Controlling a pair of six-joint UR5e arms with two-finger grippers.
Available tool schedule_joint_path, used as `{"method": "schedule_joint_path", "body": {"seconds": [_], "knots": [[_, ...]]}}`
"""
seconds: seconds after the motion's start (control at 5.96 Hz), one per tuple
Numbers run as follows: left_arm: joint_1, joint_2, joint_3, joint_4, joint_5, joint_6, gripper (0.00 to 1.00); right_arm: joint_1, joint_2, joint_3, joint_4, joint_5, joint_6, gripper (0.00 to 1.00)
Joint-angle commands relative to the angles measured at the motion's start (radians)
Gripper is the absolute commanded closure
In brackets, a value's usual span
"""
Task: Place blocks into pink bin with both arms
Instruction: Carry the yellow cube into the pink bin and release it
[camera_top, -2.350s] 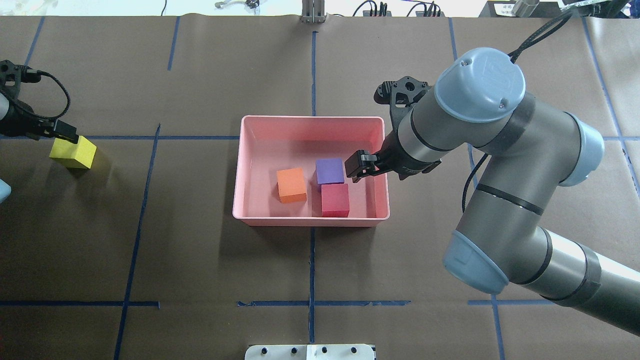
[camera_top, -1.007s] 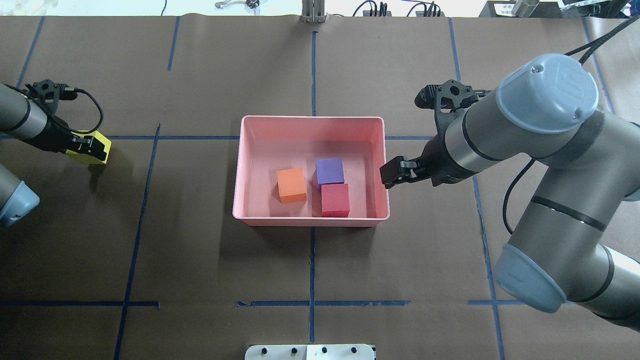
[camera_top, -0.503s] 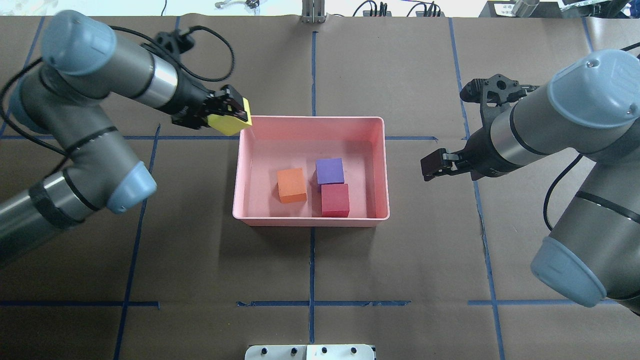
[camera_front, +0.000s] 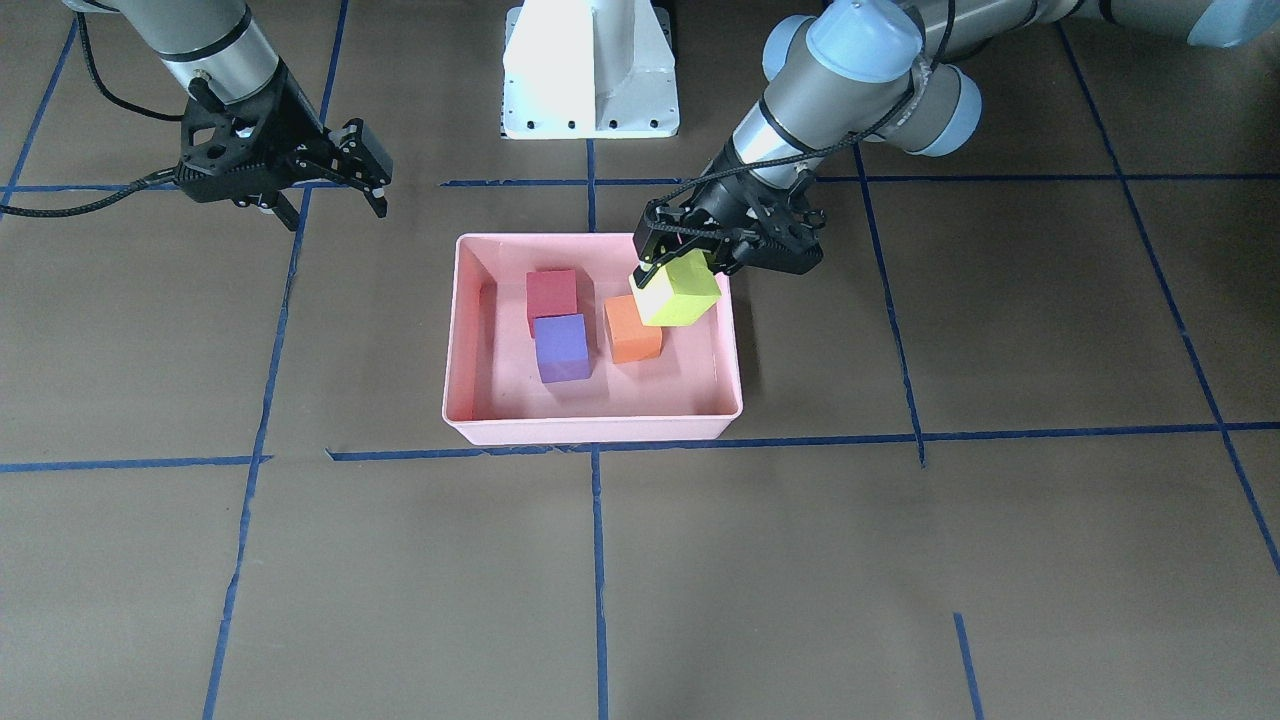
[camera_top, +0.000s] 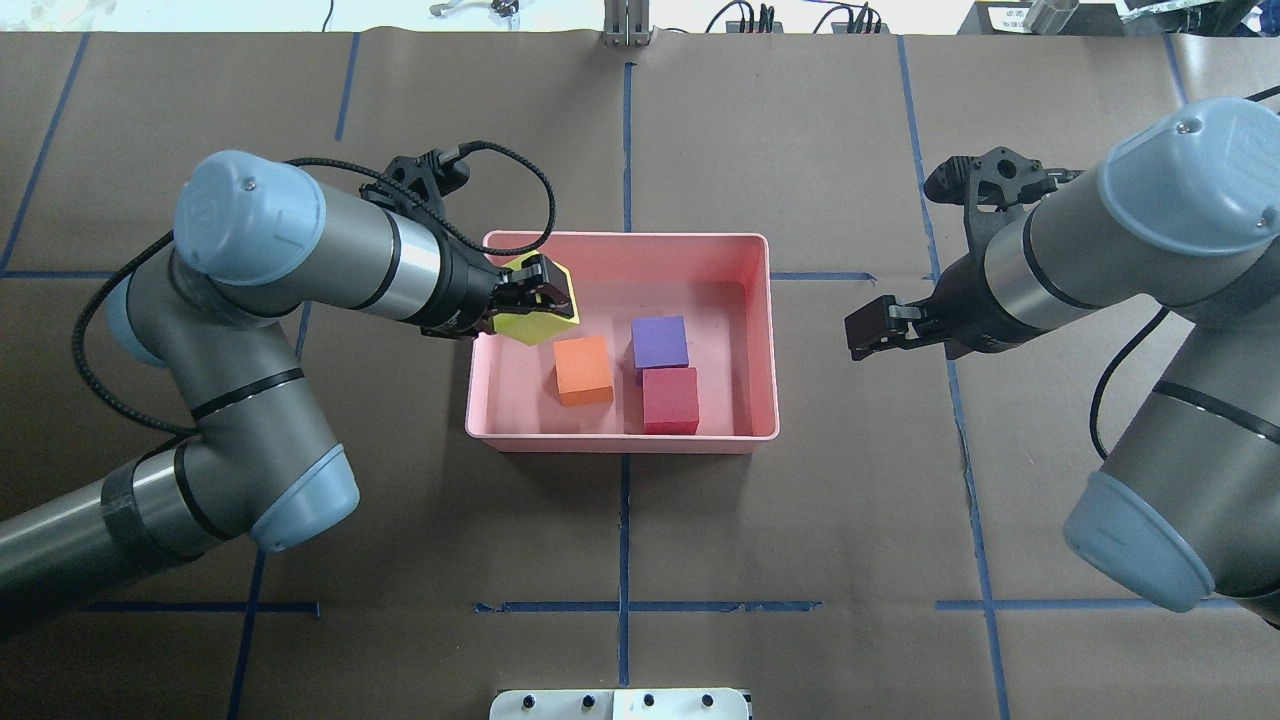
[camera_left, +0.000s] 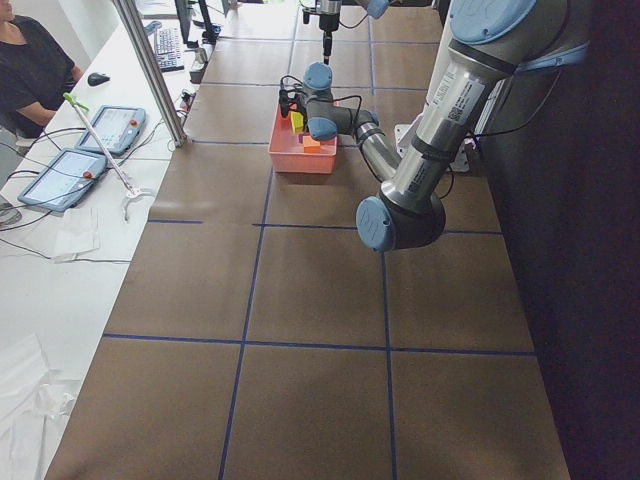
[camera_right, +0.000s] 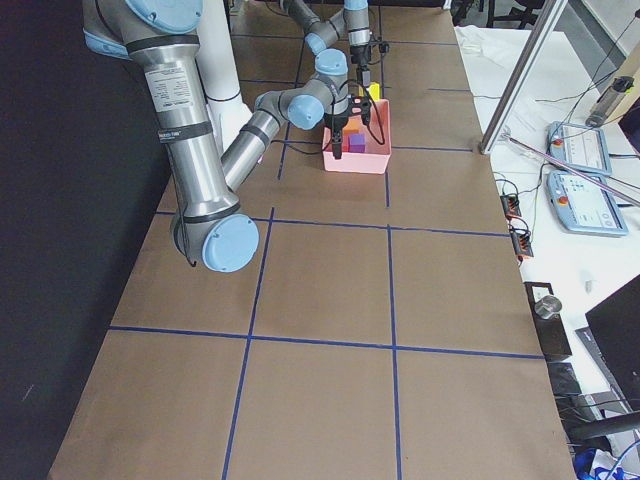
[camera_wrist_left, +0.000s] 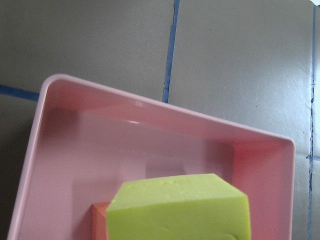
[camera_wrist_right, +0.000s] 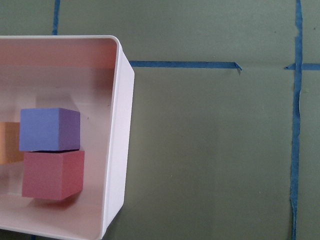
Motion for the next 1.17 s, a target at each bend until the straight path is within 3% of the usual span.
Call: {"method": "schedule_joint_path", "body": {"seconds": [0.0,0.17,0.67,0.84,1.01], "knots": [[0.048,0.047,-0.028,0.001,0.006,-0.002,0.31,-0.002,0.001,0.0,0.0,0.0,0.0,0.0],[0.058,0.041,-0.025,0.001,0.007,-0.002,0.0,-0.002,-0.001,0.0,0.0,0.0,0.0,0.0],[0.015,0.068,-0.086,0.015,0.003,-0.002,0.0,0.022,-0.02,0.001,0.002,0.006,-0.003,0.0],[-0.043,0.143,-0.179,0.073,-0.002,0.021,0.0,0.098,-0.069,0.003,0.0,0.059,-0.102,0.0],[-0.086,0.23,-0.206,0.099,-0.016,0.167,0.0,0.187,-0.153,0.007,0.003,0.125,-0.242,0.0]]}}
